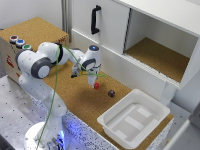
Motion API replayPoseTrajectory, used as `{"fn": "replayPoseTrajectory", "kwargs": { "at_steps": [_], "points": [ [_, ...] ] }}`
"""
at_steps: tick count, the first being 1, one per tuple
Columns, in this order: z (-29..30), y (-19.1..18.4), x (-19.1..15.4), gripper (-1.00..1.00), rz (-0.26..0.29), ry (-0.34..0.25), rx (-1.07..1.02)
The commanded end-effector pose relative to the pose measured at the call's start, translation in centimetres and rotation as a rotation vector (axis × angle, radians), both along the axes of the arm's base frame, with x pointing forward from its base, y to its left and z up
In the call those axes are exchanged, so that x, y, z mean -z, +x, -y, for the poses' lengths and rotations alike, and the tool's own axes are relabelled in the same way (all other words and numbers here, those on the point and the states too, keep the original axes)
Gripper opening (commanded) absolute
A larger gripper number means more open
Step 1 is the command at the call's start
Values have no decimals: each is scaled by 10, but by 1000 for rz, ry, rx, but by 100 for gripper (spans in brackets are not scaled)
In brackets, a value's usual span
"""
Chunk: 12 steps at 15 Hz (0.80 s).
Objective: Go towards the yellow block and pick it up
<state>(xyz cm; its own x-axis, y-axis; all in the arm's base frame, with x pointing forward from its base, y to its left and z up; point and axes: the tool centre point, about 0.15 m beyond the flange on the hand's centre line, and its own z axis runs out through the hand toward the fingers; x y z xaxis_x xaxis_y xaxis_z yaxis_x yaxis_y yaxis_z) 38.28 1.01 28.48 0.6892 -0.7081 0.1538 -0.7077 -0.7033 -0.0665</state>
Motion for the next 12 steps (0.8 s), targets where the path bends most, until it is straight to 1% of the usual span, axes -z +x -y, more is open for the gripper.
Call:
{"fn": "replayPoseTrajectory", "kwargs": {
  "at_steps": [1, 4, 5, 7, 8, 9, 10, 11, 12],
  "points": [
    [-60, -19, -34, 100, -12, -203, -405],
    [-91, -11, -34, 100, -26, -229, -665],
    [-100, -7, -34, 100, -19, -227, -762],
    [-116, -2, -38, 100, 14, -212, -998],
    [-120, 1, -35, 100, 14, -190, -1101],
    [-121, 2, -33, 100, 25, -147, -1178],
    [-125, 3, -31, 100, 33, -136, -1295],
    [-129, 3, -28, 100, 24, -117, -1393],
    [-135, 2, -26, 100, 39, -107, -1503]
  ]
}}
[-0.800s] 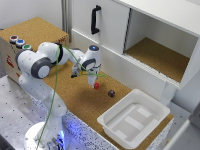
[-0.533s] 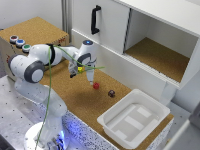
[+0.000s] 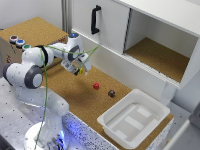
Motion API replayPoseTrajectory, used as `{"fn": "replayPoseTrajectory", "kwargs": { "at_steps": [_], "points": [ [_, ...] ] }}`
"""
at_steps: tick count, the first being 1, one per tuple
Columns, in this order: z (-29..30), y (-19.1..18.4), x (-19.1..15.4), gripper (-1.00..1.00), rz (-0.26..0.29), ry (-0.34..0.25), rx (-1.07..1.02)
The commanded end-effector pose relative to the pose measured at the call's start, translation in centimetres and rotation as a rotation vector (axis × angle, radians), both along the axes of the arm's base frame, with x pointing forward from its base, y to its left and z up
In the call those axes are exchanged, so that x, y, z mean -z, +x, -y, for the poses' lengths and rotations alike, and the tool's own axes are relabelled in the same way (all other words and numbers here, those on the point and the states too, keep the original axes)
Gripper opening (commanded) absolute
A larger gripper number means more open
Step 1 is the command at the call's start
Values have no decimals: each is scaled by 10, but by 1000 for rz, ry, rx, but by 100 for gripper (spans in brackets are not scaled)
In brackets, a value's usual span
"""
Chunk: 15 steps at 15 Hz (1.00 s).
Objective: Go towards the yellow block and pick it up
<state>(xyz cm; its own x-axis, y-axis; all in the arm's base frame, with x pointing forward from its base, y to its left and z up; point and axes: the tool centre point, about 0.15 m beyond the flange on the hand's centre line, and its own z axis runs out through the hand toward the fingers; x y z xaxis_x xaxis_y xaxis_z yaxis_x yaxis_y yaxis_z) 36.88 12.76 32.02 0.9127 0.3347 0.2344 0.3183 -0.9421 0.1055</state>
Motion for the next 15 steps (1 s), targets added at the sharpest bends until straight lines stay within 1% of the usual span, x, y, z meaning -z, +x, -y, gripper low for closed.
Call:
{"fn": "replayPoseTrajectory", "kwargs": {
  "at_steps": [1, 2, 3, 4, 6, 7, 8, 9, 10, 11, 13, 14, 15],
  "points": [
    [-24, 14, 15, 100, -78, 56, -486],
    [-29, 15, 21, 100, -81, 52, -551],
    [-35, 18, 28, 100, -72, 51, -594],
    [-41, 22, 35, 100, -76, 61, -635],
    [-56, 32, 45, 100, -56, 26, -661],
    [-62, 36, 49, 100, -54, 6, -654],
    [-69, 36, 53, 100, -46, -28, -644],
    [-75, 37, 58, 100, -36, -43, -621],
    [-81, 40, 67, 100, -46, -59, -573],
    [-88, 44, 74, 100, -69, -52, -554],
    [-98, 54, 81, 100, -72, -47, -513],
    [-103, 61, 84, 100, -95, -25, -501],
    [-105, 69, 88, 100, -109, -26, -475]
  ]
}}
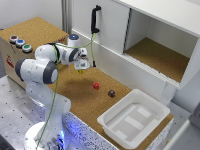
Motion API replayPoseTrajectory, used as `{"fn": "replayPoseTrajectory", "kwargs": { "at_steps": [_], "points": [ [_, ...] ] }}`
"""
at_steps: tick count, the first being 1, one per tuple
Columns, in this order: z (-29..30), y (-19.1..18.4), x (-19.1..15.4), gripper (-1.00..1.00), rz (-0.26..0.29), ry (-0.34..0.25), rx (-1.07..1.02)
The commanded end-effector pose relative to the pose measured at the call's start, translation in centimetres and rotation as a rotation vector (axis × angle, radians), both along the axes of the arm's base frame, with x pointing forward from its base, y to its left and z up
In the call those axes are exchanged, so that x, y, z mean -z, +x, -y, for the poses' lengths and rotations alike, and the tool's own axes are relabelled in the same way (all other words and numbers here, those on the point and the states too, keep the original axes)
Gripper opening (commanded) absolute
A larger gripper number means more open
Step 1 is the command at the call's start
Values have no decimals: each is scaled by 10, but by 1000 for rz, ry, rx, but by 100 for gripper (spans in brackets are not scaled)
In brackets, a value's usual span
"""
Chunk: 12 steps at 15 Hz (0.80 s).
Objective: Go towards the yellow block and pick it up
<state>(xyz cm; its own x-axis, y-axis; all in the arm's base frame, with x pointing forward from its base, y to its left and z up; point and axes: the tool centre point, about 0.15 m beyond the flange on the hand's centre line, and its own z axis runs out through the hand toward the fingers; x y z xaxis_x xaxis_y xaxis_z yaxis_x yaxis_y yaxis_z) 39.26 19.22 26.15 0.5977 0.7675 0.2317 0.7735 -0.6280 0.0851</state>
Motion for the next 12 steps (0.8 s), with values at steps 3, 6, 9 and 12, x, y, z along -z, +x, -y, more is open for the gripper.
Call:
{"fn": "replayPoseTrajectory", "kwargs": {
  "at_steps": [3, 6, 9, 12],
  "points": [
    [-48, 64, 39, 100, -96, -78, 144],
    [-39, 76, 31, 100, -46, -61, 216],
    [-28, 87, 30, 100, -32, -80, 233],
    [-19, 86, 42, 100, -61, -119, 224]
  ]
}}
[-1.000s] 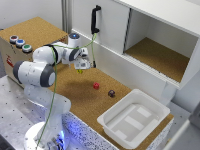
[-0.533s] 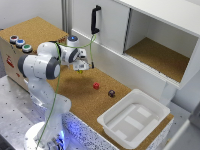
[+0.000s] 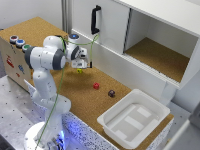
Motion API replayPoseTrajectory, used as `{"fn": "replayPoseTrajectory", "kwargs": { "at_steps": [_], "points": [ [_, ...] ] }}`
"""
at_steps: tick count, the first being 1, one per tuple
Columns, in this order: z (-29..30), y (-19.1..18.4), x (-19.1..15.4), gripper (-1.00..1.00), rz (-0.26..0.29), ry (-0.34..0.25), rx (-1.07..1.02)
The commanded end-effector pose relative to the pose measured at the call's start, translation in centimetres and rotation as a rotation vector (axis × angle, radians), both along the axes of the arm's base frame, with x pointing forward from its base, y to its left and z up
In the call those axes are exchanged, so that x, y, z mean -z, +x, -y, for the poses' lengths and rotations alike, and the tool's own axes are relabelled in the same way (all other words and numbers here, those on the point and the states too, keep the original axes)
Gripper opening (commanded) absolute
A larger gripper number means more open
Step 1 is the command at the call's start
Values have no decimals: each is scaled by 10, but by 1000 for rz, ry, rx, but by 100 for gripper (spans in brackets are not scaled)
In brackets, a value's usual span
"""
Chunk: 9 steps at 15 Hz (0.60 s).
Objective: Go towards the yellow block and pick it up
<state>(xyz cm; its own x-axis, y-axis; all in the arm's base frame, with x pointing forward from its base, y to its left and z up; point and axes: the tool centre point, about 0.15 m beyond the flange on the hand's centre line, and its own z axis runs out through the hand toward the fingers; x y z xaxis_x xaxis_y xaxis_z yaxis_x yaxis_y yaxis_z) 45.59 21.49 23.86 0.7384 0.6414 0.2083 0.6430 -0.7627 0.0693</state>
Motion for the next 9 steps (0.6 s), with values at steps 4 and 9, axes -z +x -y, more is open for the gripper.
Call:
{"fn": "replayPoseTrajectory", "kwargs": {
  "at_steps": [4, 9],
  "points": [
    [16, 10, 30, -100, -67, -128, 52],
    [18, 11, 35, -100, -58, -134, 54]
  ]
}}
